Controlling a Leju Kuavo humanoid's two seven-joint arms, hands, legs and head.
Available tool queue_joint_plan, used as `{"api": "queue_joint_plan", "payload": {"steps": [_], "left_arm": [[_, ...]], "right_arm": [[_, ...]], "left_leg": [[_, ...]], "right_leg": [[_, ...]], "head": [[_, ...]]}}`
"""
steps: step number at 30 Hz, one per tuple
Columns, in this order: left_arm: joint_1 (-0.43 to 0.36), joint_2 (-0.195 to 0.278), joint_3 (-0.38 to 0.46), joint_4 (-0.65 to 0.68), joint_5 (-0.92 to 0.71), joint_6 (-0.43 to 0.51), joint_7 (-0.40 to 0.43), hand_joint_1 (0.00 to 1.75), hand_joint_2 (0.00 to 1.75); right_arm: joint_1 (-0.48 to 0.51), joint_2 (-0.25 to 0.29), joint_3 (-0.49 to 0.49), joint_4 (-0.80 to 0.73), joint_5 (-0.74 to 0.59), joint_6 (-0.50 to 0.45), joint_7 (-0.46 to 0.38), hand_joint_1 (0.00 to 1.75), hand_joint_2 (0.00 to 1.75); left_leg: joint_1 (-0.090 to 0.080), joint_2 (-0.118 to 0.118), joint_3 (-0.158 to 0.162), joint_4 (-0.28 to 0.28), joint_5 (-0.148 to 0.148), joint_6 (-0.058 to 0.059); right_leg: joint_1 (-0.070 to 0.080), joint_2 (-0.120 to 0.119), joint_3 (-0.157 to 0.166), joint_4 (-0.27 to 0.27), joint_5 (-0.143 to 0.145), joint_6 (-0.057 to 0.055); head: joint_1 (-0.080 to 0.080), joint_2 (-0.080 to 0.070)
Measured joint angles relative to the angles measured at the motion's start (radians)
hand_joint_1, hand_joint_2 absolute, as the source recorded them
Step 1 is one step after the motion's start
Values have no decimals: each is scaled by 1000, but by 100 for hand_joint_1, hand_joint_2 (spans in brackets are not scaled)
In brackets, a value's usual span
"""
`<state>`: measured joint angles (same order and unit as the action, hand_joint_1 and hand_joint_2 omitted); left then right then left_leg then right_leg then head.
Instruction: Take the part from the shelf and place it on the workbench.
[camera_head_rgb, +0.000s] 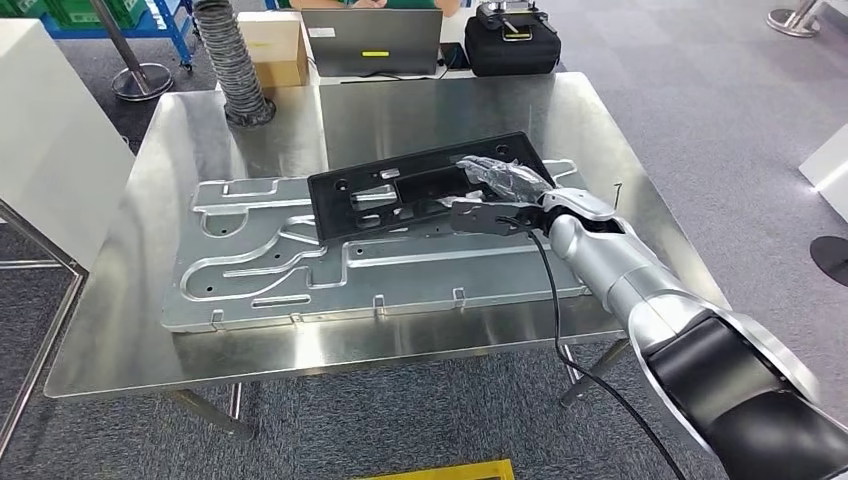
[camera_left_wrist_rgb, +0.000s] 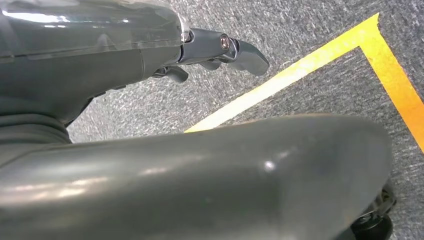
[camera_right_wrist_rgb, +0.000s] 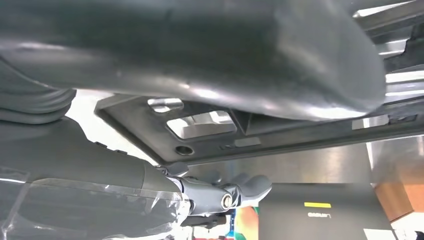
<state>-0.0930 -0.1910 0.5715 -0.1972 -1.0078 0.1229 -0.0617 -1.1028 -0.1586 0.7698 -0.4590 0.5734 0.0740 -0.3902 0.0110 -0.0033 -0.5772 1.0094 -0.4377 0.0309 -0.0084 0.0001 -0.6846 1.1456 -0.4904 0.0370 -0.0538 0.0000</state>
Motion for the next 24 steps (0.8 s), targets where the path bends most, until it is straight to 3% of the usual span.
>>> {"api": "queue_joint_plan", "payload": {"steps": [2, 3, 4, 5, 7, 8, 9, 12, 14, 17, 18, 19, 20, 22, 24], "left_arm": [[1, 1, 0, 0, 0, 0, 0, 0, 0], [1, 1, 0, 0, 0, 0, 0, 0, 0], [1, 1, 0, 0, 0, -1, 0, 0, 0], [1, 1, 0, 0, 0, -1, 0, 0, 0], [0, 1, 0, 0, 0, -3, -1, 0, 0], [0, 1, 0, 0, -1, -4, -2, 0, 0], [-1, 1, 0, 0, -1, -5, -2, 0, 0], [-2, 2, 0, 0, -3, -8, -1, 0, 0], [-2, 2, 0, 0, -6, -9, 0, 0, 0], [-2, 3, 0, 0, -8, -9, 1, 0, 0], [-2, 3, 0, 0, -9, -9, 1, 0, 0], [-2, 3, 0, 0, -9, -9, 2, 0, 0], [-2, 4, 0, 0, -10, -9, 3, 0, 0], [-2, 4, 0, 0, -10, -10, 5, 0, 0], [-3, 5, 0, 0, -11, -10, 6, 0, 0]], "right_arm": [[2, -3, 0, 3, 0, 0, 0, 0, 0], [4, -4, 0, 4, 0, 0, 0, 0, 0], [6, -4, 0, 6, 0, 0, 0, 0, 0], [6, -5, 0, 7, 0, -1, 0, 0, 0], [5, -7, 0, 8, -1, -2, 0, 0, 0], [4, -9, 0, 8, -2, -2, 0, 0, 0], [4, -11, 0, 8, -3, -3, 0, 0, 0], [6, -17, 0, 8, -4, -4, 0, 0, 0], [6, -18, 0, 8, -4, -6, 0, 0, 0], [10, -21, 0, 9, -5, -7, 0, 0, 0], [14, -22, 0, 9, -5, -8, 0, 0, 0], [19, -23, -1, 9, -5, -10, 0, 0, 0], [24, -24, -1, 9, -5, -11, 0, 0, 0], [30, -28, -3, 8, -5, -16, 0, 0, 0], [32, -31, -5, 6, -5, -21, 1, 0, 0]], "left_leg": [[0, 0, -14, 1, 9, 2], [0, 0, -20, 2, 12, 1], [0, 0, -25, 4, 16, 0], [0, 0, -29, 5, 18, -2], [-2, 0, -33, 7, 23, -8], [-2, 0, -35, 7, 26, -13], [-3, 0, -37, 6, 29, -18], [-2, 0, -40, 3, 35, -35], [-2, 0, -60, 45, 2, -44], [0, 0, -137, 234, -102, -51], [0, 0, -153, 280, -117, -52], [0, 0, -151, 289, -114, -51], [0, 0, -128, 257, -92, -49], [-1, 0, -48, 118, -36, -38], [-5, -1, 0, 22, -12, -28]], "right_leg": [[-3, 0, -51, 129, -60, 6], [-4, 0, -57, 153, -65, 7], [-5, 0, -42, 139, -53, 7], [-5, 0, -9, 88, -27, 5], [-2, -1, 77, -56, 18, -5], [1, -1, 104, -107, 30, -11], [5, -1, 118, -135, 33, -16], [6, -1, 113, -143, 43, -30], [1, -2, 111, -152, 55, -43], [2, -3, 98, -153, 65, -53], [4, -2, 93, -151, 67, -53], [5, -1, 90, -149, 68, -53], [6, -1, 89, -147, 69, -53], [8, 0, 87, -142, 69, -50], [10, 0, 81, -136, 72, -42]], "head": [[0, 0], [0, 0], [0, 0], [0, 0], [0, 0], [0, 0], [0, 0], [0, 0], [0, 0], [0, 0], [0, 0], [0, 0], [0, 0], [0, 0], [0, 0]]}}
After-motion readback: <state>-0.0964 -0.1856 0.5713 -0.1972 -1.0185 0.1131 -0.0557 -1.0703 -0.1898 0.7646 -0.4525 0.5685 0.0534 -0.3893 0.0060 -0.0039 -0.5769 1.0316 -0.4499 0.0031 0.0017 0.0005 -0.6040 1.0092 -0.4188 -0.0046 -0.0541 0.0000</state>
